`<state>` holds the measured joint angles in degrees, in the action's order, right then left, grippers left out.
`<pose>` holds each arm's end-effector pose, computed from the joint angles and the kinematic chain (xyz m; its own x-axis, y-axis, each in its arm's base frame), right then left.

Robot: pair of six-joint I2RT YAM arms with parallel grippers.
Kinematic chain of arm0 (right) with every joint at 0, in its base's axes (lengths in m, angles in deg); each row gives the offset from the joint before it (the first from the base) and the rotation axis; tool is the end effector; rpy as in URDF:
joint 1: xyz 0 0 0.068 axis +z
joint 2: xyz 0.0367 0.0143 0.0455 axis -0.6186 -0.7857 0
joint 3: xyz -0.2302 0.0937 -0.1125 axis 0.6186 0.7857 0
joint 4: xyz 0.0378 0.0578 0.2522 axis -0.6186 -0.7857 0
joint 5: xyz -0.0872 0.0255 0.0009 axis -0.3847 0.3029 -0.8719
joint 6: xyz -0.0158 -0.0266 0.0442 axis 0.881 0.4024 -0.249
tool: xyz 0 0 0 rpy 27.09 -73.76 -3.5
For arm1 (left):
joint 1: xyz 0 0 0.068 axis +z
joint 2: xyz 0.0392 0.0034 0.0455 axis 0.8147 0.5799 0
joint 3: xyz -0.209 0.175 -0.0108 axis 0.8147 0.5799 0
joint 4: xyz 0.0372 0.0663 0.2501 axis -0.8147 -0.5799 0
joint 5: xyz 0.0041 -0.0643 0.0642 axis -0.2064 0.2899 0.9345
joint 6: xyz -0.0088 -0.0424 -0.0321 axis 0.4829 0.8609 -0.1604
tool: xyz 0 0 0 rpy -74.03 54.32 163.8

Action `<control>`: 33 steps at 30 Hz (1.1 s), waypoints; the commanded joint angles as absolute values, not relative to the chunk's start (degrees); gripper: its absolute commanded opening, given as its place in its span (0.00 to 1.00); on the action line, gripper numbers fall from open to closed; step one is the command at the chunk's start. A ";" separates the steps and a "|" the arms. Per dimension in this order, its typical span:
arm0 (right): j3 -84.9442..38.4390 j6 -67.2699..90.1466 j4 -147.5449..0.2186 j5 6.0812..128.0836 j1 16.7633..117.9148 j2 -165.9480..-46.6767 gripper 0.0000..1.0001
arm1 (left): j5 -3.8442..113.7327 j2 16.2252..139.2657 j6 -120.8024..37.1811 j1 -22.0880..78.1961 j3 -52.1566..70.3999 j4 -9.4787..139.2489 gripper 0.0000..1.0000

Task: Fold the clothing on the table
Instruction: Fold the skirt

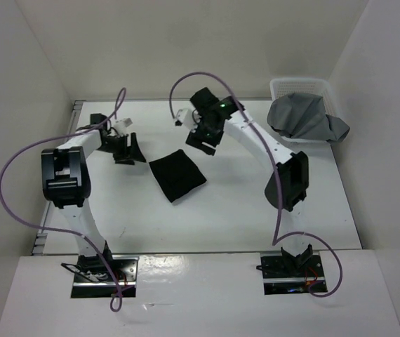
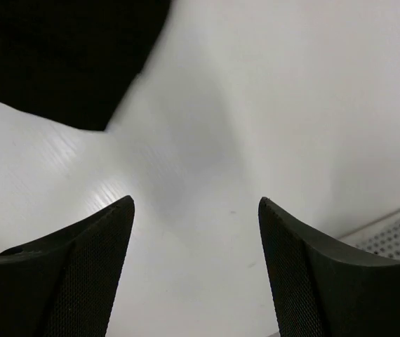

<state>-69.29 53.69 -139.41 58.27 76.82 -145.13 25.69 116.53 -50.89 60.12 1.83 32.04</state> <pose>0.3456 0.2751 0.3110 -0.2173 -0.9153 -0.3391 -0.9119 0.3143 -0.2640 0.4063 0.0178 0.1710 -0.9122 -0.1237 -0.3906 0.1350 0.8094 -0.5716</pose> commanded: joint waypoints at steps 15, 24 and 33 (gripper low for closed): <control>-35.71 47.34 -122.99 63.66 62.30 -126.93 0.77 | 13.04 99.43 -68.50 54.23 -9.83 11.47 0.74; -26.55 45.06 -122.99 61.99 60.62 -121.39 0.77 | 0.47 116.48 -76.83 43.66 -20.22 2.50 0.71; -23.73 43.21 -122.99 60.23 60.62 -119.45 0.77 | -3.24 126.18 -93.63 44.97 -15.94 -11.49 0.67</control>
